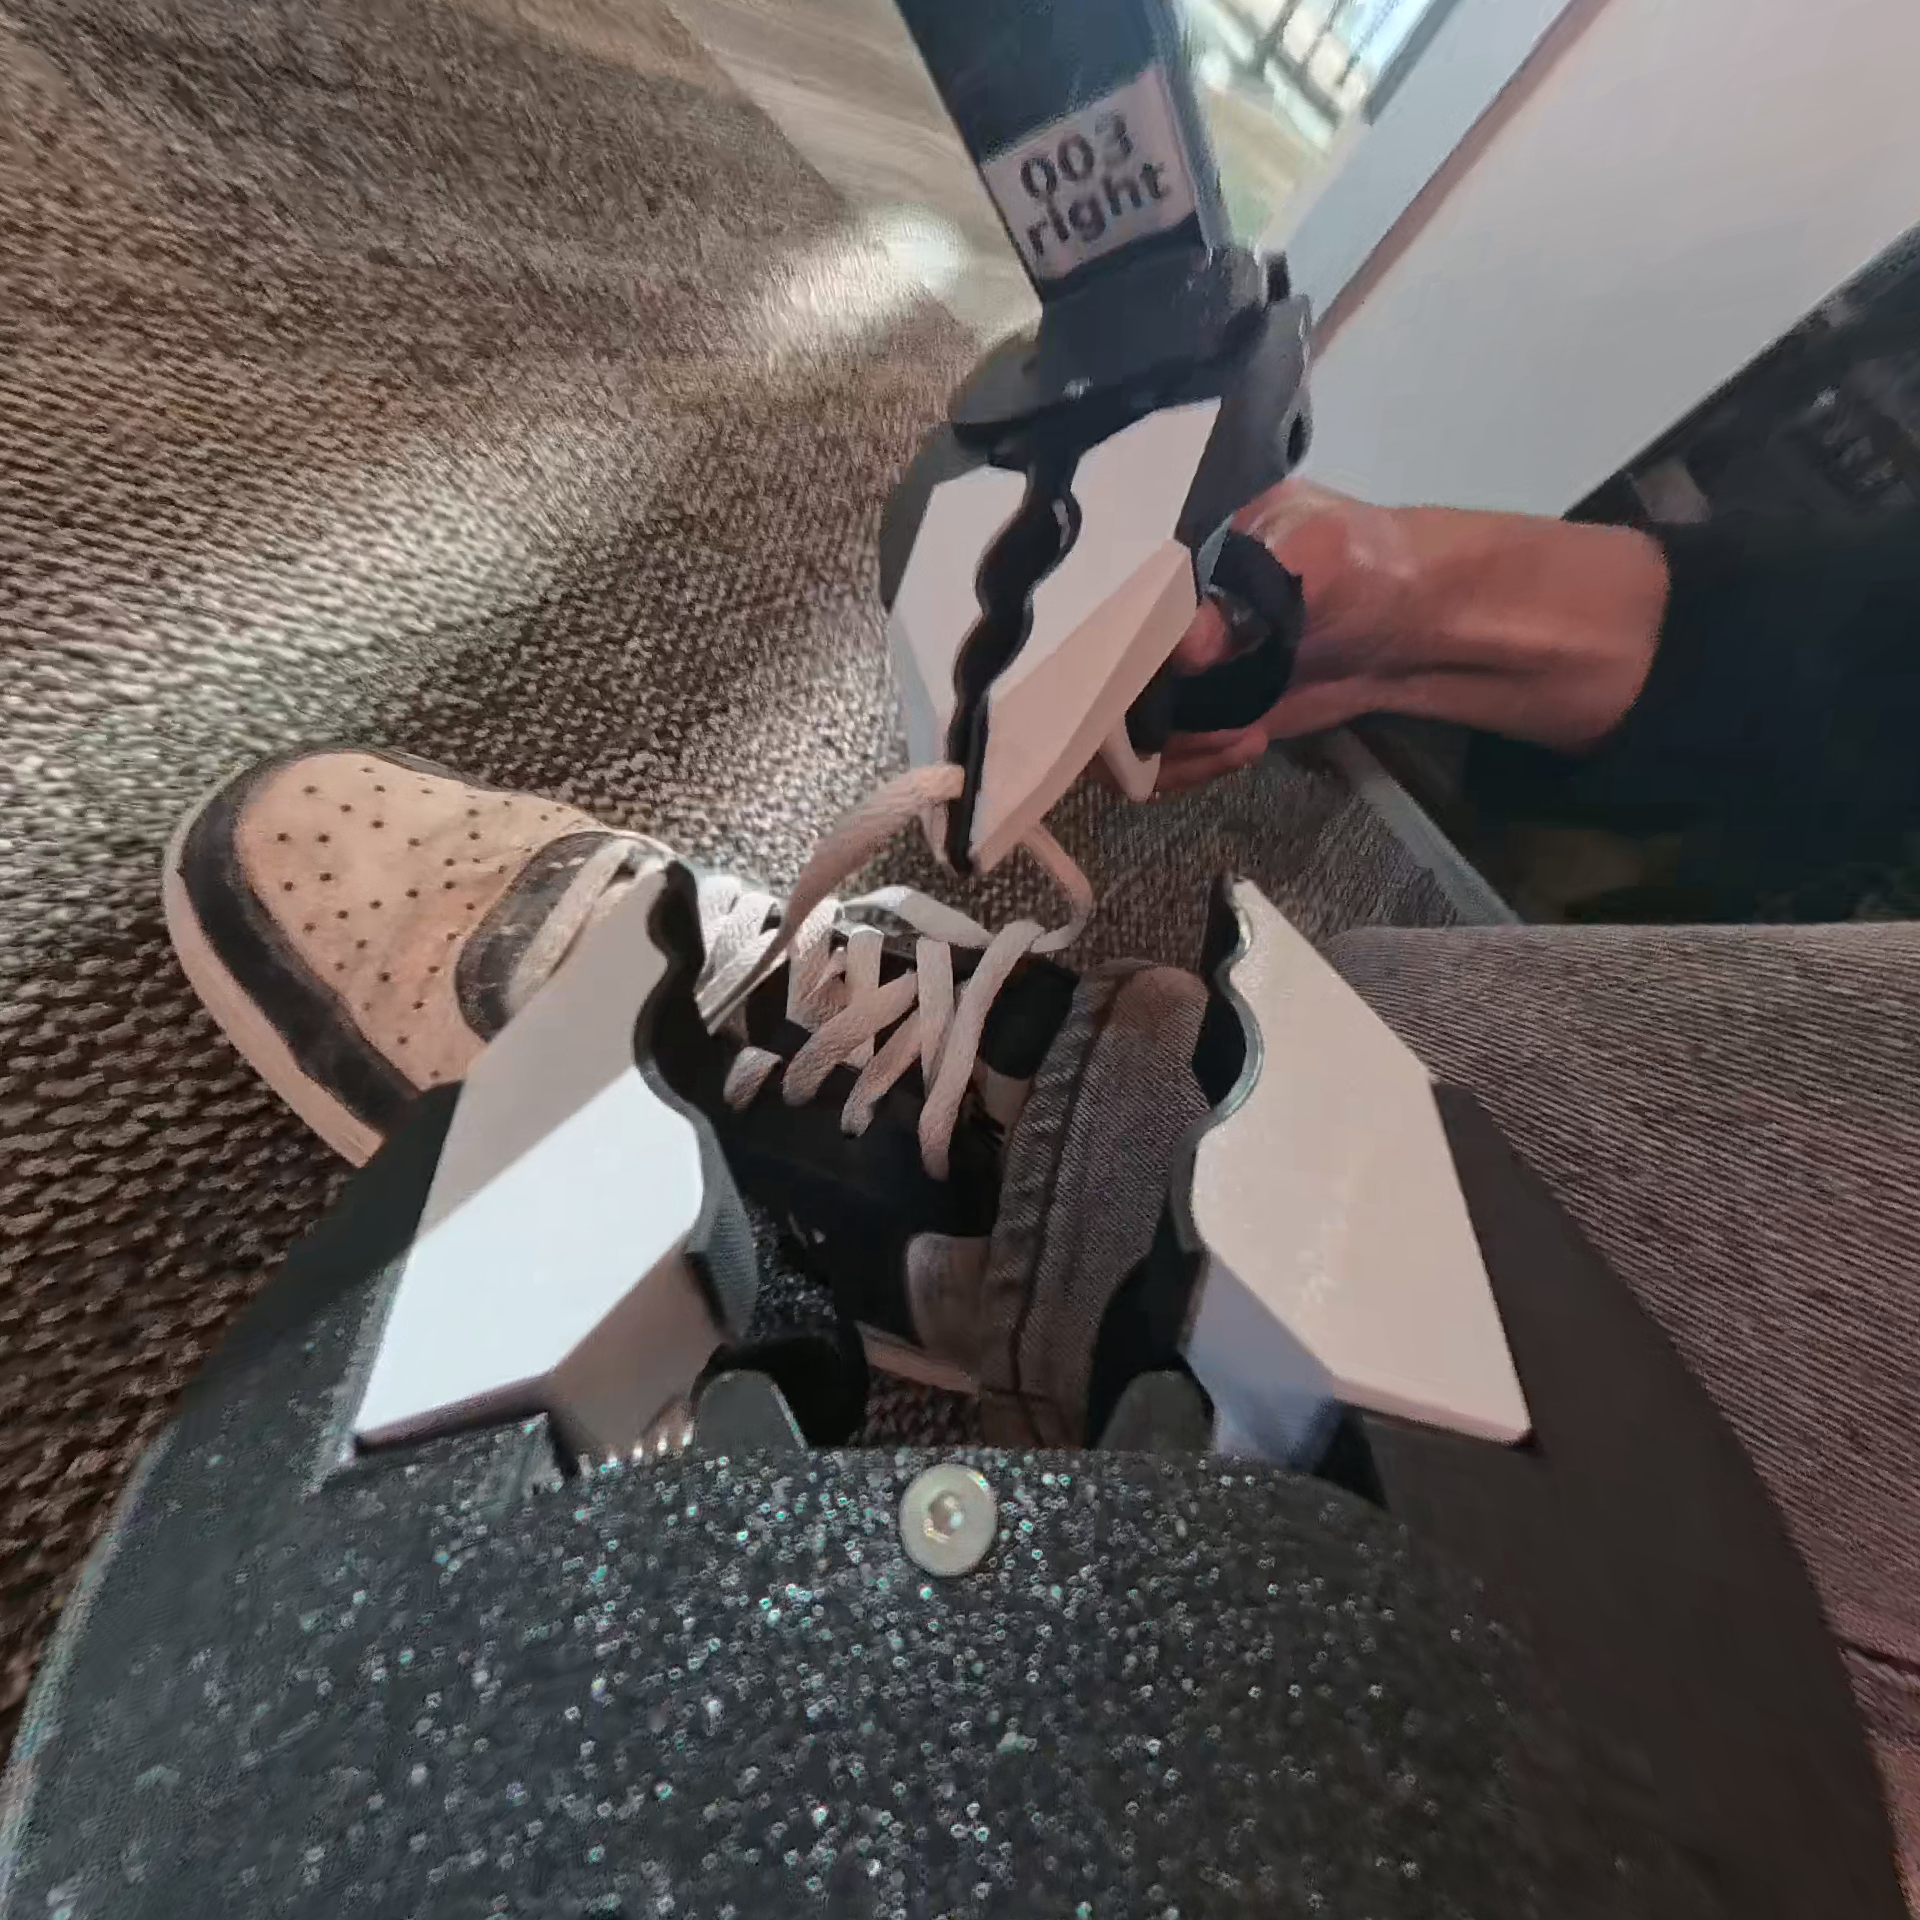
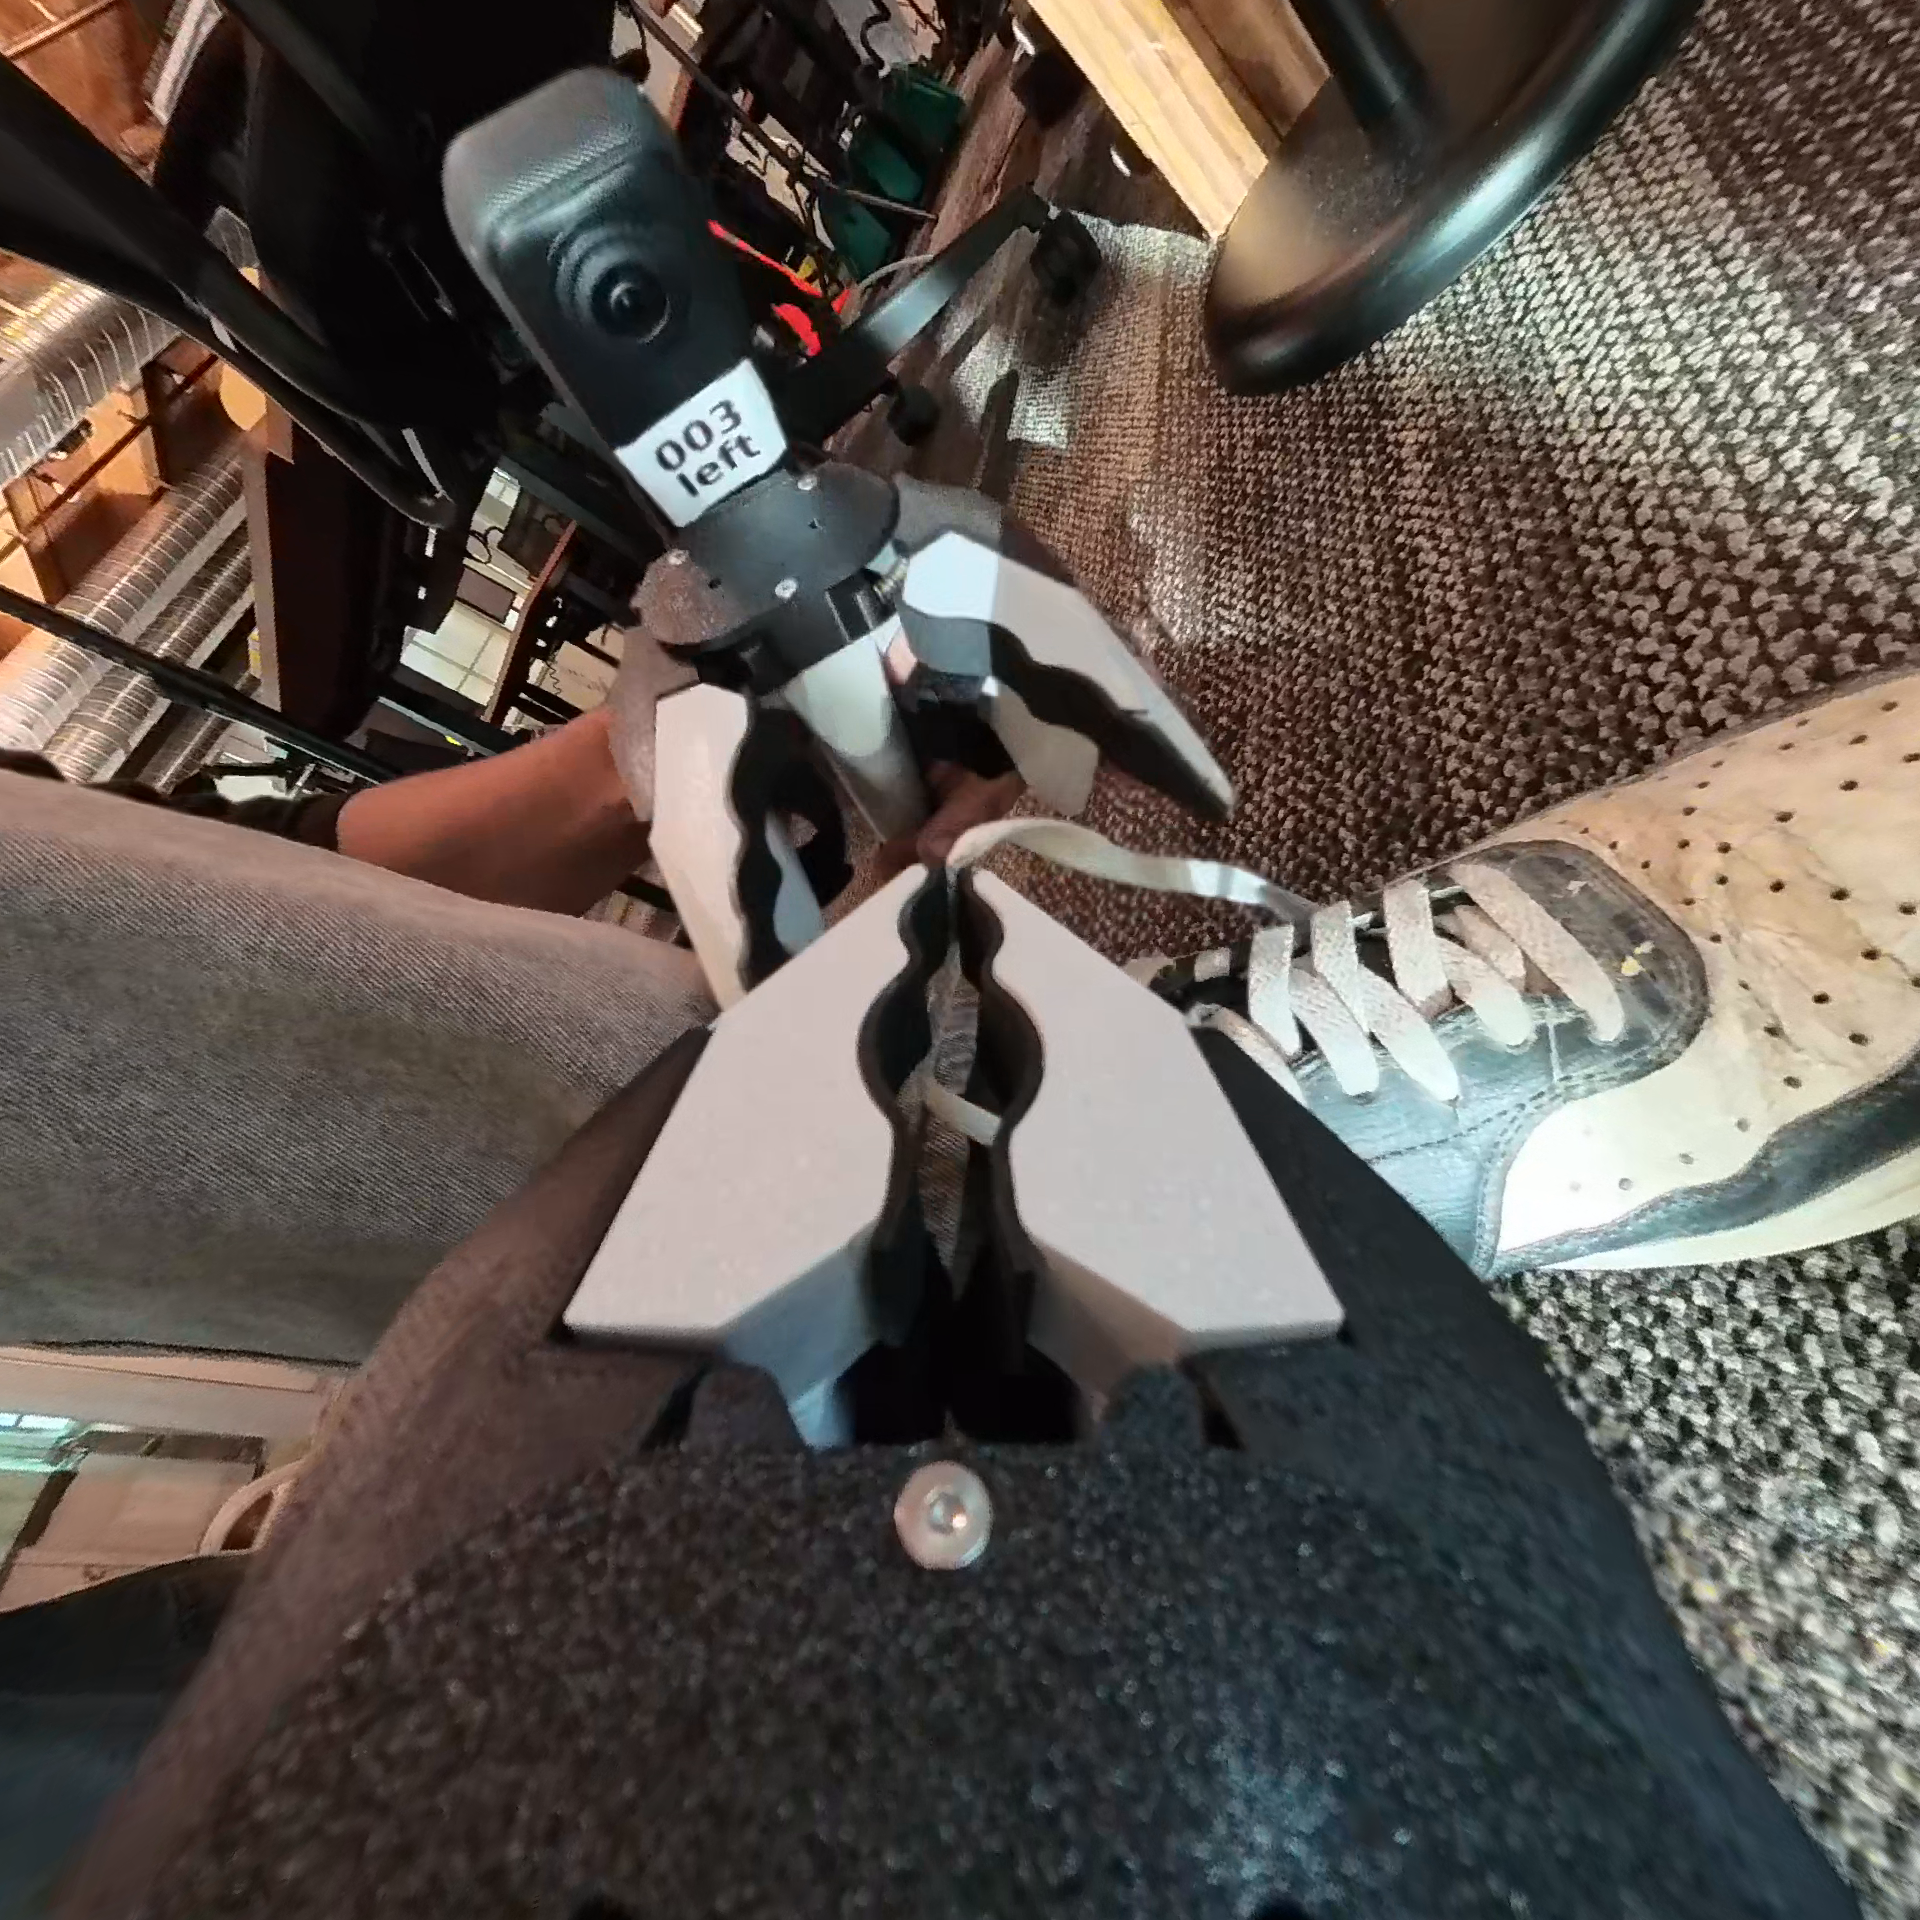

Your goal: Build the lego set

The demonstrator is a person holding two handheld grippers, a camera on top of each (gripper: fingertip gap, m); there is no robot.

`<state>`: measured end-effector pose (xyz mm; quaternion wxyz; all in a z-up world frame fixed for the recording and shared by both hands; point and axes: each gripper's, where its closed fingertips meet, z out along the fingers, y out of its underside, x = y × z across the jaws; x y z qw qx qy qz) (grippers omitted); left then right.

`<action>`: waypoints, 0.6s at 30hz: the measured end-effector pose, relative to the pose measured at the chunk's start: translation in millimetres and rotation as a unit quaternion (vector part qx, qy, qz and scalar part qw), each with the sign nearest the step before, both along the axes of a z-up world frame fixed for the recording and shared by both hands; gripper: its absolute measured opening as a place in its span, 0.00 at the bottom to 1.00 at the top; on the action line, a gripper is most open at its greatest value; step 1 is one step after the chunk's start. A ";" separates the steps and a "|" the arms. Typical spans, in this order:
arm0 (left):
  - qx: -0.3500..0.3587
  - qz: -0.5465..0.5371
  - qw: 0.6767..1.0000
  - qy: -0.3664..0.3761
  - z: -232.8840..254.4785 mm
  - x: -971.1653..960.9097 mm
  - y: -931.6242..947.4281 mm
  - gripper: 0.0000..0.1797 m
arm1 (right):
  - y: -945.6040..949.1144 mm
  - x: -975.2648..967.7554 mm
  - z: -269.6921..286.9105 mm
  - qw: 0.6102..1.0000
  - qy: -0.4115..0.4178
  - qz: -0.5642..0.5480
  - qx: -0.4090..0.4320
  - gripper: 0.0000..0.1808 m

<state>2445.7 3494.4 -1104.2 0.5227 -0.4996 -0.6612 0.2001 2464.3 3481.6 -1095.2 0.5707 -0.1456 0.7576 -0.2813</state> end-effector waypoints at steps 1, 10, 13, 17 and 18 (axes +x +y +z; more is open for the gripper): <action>-0.005 -0.010 1.000 -0.009 -4.2 -2.2 3.3 0.52 | 0.0 0.0 0.4 1.000 -0.001 -0.002 -0.001 0.00; 0.007 -0.015 1.000 -0.010 -6.8 -14.3 21.1 0.25 | -9.2 -13.2 -0.9 0.999 0.002 -0.048 0.001 0.00; 0.018 0.002 1.000 -0.018 -9.3 -16.4 21.2 0.21 | -10.9 -19.3 -3.8 0.998 0.015 -0.066 0.001 0.00; 0.001 0.031 0.998 -0.057 -17.0 -13.3 12.9 0.19 | -11.0 -26.6 -9.3 0.995 0.047 -0.090 -0.002 0.00; -0.013 0.040 0.997 -0.066 -18.3 -11.5 9.7 0.20 | -10.5 -27.7 -10.5 0.994 0.051 -0.094 0.000 0.00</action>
